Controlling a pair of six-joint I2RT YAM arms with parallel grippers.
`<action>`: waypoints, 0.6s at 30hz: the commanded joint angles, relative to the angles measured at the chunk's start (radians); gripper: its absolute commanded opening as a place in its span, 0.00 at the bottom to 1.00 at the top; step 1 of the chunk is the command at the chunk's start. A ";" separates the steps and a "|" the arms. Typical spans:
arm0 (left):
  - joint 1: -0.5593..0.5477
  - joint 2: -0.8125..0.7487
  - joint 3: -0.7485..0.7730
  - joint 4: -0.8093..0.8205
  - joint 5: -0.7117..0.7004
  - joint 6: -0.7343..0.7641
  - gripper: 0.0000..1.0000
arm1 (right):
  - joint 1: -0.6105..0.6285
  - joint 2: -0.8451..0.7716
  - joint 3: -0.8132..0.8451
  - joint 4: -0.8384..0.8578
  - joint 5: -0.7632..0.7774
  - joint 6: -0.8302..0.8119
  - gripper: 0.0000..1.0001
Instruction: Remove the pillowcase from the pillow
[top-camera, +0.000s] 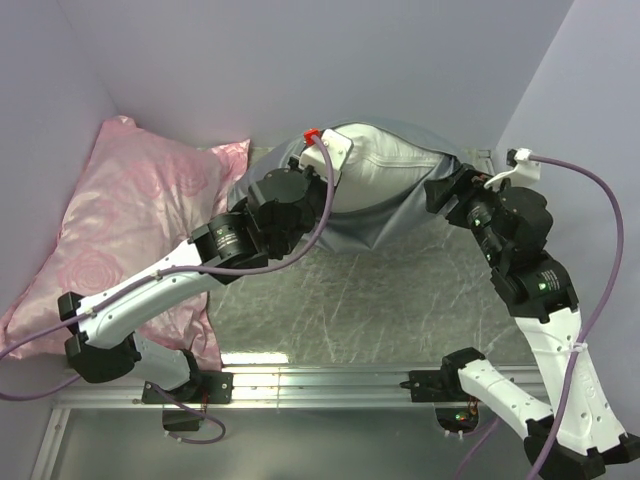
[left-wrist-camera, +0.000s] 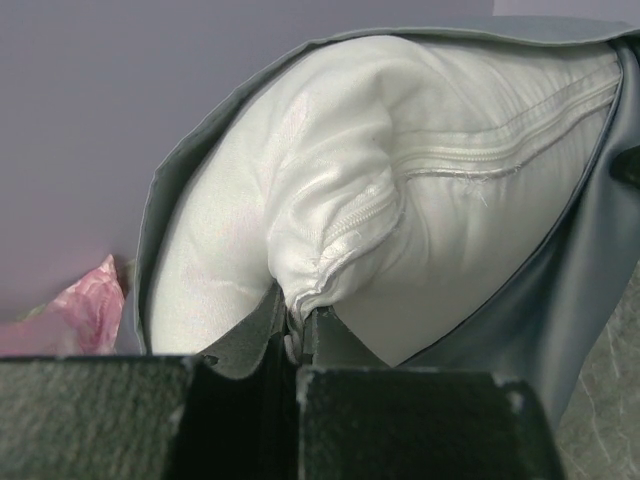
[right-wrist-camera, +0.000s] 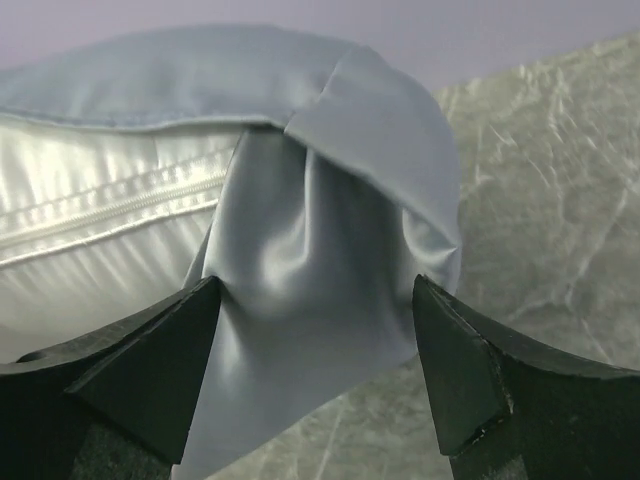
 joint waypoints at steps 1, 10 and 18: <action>0.003 -0.077 0.094 0.059 -0.053 -0.033 0.00 | -0.049 -0.022 0.029 0.122 -0.083 -0.005 0.84; 0.008 -0.109 0.117 0.017 -0.039 -0.041 0.00 | -0.279 -0.011 -0.045 0.268 -0.405 0.105 0.79; 0.008 -0.140 0.100 -0.003 -0.013 -0.049 0.00 | -0.351 0.076 0.018 0.342 -0.505 0.200 0.35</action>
